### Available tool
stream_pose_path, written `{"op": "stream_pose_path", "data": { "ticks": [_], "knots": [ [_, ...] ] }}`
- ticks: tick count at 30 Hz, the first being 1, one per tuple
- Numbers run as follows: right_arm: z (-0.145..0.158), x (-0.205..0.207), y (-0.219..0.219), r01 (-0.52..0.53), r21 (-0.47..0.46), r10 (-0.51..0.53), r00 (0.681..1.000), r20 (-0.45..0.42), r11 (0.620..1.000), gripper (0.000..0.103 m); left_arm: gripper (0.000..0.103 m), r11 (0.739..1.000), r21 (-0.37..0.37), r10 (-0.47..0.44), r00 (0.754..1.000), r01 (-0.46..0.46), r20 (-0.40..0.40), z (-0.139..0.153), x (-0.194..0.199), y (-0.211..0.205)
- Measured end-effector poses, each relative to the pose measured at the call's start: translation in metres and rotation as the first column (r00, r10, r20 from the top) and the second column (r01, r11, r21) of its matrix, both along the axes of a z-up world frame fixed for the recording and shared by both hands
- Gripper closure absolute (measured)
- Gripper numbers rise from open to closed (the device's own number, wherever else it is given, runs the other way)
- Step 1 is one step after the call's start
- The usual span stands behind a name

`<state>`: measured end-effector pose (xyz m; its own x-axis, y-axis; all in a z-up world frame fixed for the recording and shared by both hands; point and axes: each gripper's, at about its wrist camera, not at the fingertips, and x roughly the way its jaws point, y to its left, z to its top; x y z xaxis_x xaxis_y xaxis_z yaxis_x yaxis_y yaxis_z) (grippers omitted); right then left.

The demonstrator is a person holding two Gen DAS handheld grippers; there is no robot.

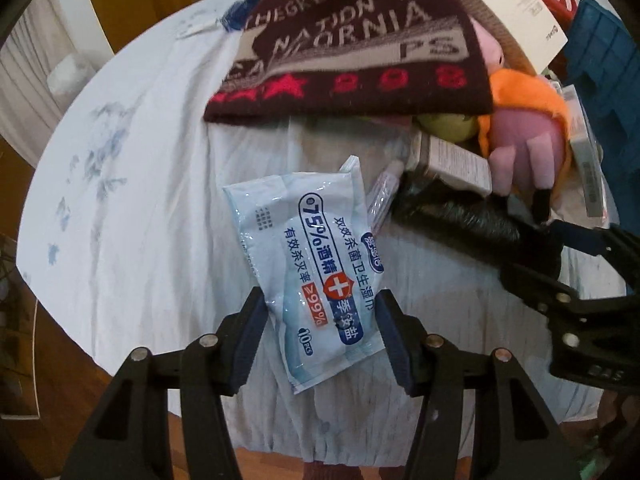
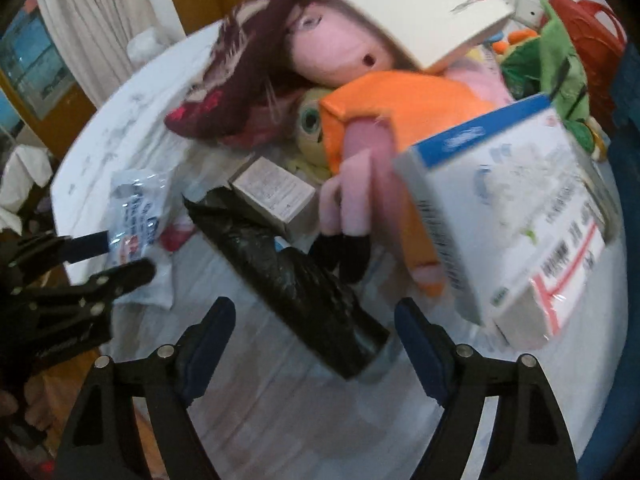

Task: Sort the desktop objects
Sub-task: 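Grasp the alcohol wipes pack with the left tool while the right grasps the black roll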

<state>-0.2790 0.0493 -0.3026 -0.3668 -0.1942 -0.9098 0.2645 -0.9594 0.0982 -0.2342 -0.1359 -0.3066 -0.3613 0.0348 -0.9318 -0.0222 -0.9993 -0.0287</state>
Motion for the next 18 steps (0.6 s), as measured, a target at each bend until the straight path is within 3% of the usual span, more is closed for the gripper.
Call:
{"op": "stream_pose_path", "data": {
  "ticks": [3, 5, 8, 14, 18],
  "knots": [
    [-0.007, 0.0, -0.006, 0.002, -0.009, -0.002, 0.999, 0.046, 1.0, 0.039, 0.042, 1.0, 0.01, -0.002, 1.0, 0.002, 0.008, -0.002, 0.001, -0.001],
    [-0.006, 0.003, -0.01, -0.012, -0.048, 0.016, 0.996, 0.082, 0.999, 0.045, 0.038, 1.0, 0.014, 0.001, 1.0, -0.001, 0.014, -0.005, 0.0, -0.005],
    [0.0, 0.006, -0.019, -0.054, -0.07, 0.061, 0.994, 0.088, 0.996, 0.045, 0.037, 1.0, 0.013, 0.011, 1.0, -0.011, 0.013, -0.004, -0.003, -0.006],
    [0.002, -0.013, -0.029, -0.078, -0.01, 0.078, 0.996, 0.047, 0.997, 0.044, 0.037, 0.998, 0.042, 0.055, 0.998, -0.056, 0.02, -0.013, -0.01, -0.011],
    [-0.011, -0.022, -0.035, -0.097, 0.018, 0.095, 0.994, 0.062, 0.995, 0.049, 0.049, 0.998, 0.01, 0.06, 0.998, -0.06, -0.006, -0.012, -0.006, -0.009]
  ]
}}
